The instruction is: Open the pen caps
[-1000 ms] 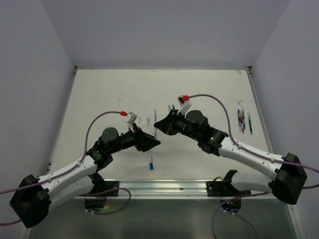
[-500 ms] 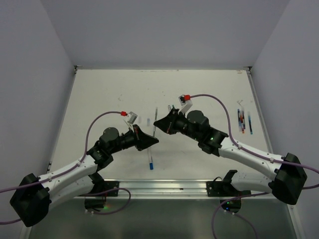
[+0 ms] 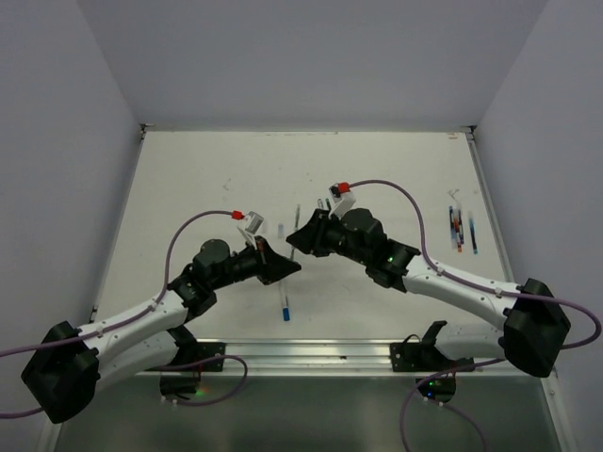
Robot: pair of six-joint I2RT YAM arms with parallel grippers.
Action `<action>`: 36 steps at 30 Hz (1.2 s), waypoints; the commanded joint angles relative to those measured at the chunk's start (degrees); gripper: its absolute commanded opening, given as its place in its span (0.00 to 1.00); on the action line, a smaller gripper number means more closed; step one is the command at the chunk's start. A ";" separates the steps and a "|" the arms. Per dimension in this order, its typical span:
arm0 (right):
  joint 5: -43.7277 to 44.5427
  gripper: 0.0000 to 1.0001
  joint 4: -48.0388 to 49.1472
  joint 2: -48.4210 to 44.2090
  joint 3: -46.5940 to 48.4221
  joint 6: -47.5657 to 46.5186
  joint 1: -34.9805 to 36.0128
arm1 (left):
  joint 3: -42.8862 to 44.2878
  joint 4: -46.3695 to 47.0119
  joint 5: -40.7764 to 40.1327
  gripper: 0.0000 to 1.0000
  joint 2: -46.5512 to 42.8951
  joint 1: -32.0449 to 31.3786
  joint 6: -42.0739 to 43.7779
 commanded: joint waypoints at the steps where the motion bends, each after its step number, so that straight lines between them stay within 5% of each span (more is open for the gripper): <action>1: -1.11 0.32 1.64 1.21 2.12 -0.31 0.10 | 2.66 0.34 0.02 0.00 0.71 -0.23 -0.12; 3: -1.20 0.23 2.51 1.74 1.86 -0.22 0.10 | 2.84 0.43 0.11 0.00 0.71 -0.23 -0.20; 4: -1.03 0.01 2.78 2.18 1.77 -0.22 0.10 | 2.84 0.51 0.11 0.00 0.62 -0.23 -0.20; 5: -0.68 0.00 2.96 2.53 1.68 -0.05 0.10 | 2.84 0.51 0.11 0.00 0.71 -0.23 -0.20; 11: -1.63 0.00 11.26 3.24 0.63 -5.74 -0.16 | 1.79 1.21 2.03 0.00 1.50 -0.23 -0.20; 15: -17.23 0.00 19.12 4.29 -0.34 -11.64 -3.31 | -0.14 7.97 8.79 0.00 0.19 -0.32 -4.14; 22: -34.41 0.00 32.31 3.86 -3.51 -7.52 -5.52 | -2.35 21.34 17.32 0.00 -6.58 -0.23 -11.28; 27: -30.92 0.00 32.41 0.53 -6.49 -5.50 -6.40 | -3.13 21.43 17.08 0.00 -8.61 -0.23 -11.89; 31: -21.62 0.00 30.13 -0.97 -8.16 -3.13 -6.75 | -3.93 15.04 8.16 0.00 -11.49 -0.23 -10.06; 36: -0.37 0.00 14.85 -3.79 -6.85 -2.85 -5.87 | -2.01 -15.96 -19.72 0.00 -21.69 -0.41 -7.77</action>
